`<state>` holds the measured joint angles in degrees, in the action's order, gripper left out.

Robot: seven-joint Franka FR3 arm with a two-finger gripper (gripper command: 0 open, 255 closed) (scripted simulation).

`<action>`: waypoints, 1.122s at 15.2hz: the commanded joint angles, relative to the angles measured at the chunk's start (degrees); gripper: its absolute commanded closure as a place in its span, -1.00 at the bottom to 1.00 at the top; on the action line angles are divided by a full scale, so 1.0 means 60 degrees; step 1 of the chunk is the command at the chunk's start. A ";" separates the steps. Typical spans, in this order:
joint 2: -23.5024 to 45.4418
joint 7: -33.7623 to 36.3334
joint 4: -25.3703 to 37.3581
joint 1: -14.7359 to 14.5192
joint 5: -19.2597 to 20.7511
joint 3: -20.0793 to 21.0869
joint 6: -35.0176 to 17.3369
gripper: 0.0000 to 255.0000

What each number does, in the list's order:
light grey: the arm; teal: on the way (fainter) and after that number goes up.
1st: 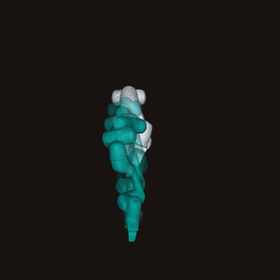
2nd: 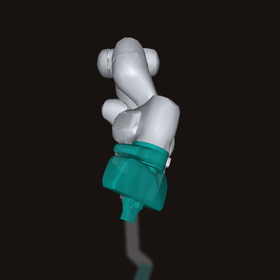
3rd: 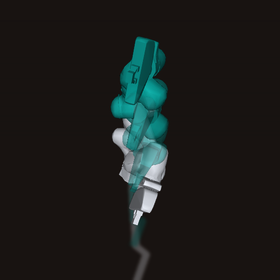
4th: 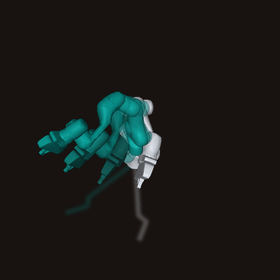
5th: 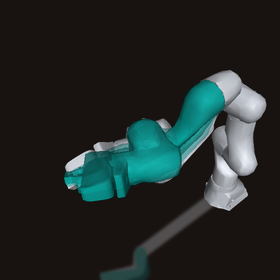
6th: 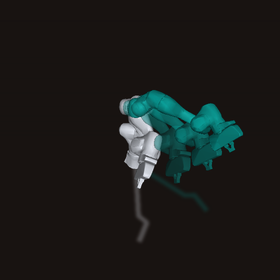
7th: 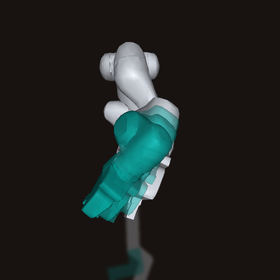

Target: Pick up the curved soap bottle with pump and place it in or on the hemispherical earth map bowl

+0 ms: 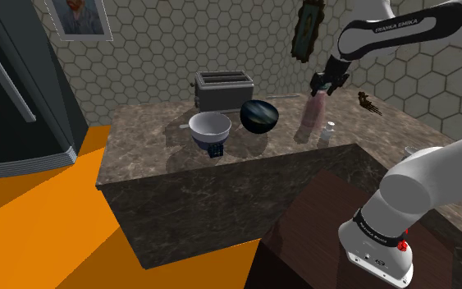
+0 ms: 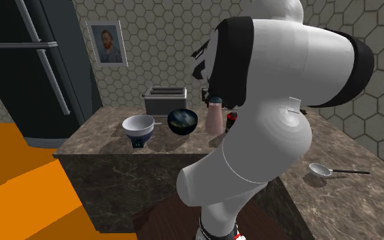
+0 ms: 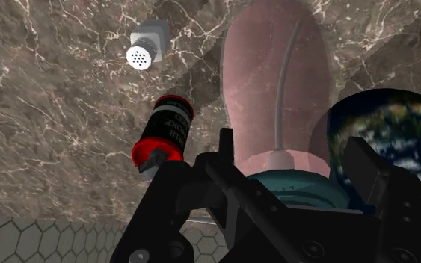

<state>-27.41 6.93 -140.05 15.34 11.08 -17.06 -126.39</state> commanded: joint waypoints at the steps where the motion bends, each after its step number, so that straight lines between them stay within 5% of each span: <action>1: -0.0058 -0.0007 0.0250 -0.0016 -0.0030 0.0040 0.0305 1.00; 17: -0.0227 -0.0112 0.2167 -0.0109 -0.0221 0.0260 0.2389 1.00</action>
<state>-28.87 6.31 -127.89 14.73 9.84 -15.55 -112.79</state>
